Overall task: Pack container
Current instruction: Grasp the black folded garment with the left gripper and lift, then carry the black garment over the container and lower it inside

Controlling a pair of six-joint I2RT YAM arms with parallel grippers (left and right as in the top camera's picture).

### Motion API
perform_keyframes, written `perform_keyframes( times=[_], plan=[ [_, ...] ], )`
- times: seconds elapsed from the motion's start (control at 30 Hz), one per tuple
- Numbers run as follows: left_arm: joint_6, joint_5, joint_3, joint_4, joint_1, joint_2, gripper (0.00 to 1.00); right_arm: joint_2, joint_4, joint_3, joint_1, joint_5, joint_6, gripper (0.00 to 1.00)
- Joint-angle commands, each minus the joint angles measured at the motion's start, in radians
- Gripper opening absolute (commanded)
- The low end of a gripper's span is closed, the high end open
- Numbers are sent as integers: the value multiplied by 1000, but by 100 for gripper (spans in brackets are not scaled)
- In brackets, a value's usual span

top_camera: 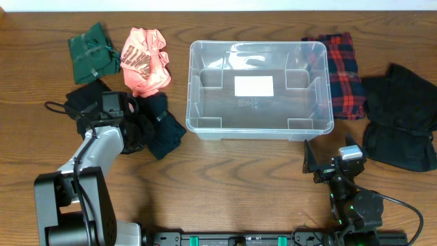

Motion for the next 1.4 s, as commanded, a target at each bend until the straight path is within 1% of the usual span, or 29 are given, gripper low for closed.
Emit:
perform_keyframes(
  times=[0.0, 0.07, 0.23, 0.33, 0.4, 0.53, 0.77, 0.87, 0.93, 1.2, 1.37],
  plan=[
    [8, -35, -25, -20, 3, 23, 10, -5, -4, -2, 8, 0, -16, 99],
    [9, -35, -23, -20, 3, 21, 6, -5, -4, -2, 8, 0, -16, 99],
    [63, -35, -7, -28, 3, -11, 6, -5, -4, -2, 8, 0, -16, 99],
    [66, -35, 16, -54, 3, -60, 6, -5, -4, -2, 8, -1, -16, 99],
    [66, -35, 30, -66, 3, -103, 6, -5, -4, -2, 8, 0, -16, 99],
    [106, -36, 52, -76, 3, -220, 6, -5, -4, -2, 8, 0, -16, 99],
    [111, -34, 89, -79, -16, -410, 6, -5, -4, -2, 8, -1, -16, 99],
    [162, 5, 119, -77, -39, -465, 6, -5, -4, -2, 8, 0, -16, 99],
    [171, 42, 152, -77, -56, -491, 6, -5, -4, -2, 8, 0, -16, 99],
    [182, 183, 352, -61, -154, -480, 6, -5, -4, -2, 8, -1, -16, 99],
    [206, 185, 476, -49, -273, -409, 6, -5, -4, -2, 8, 0, -16, 99]
  ],
)
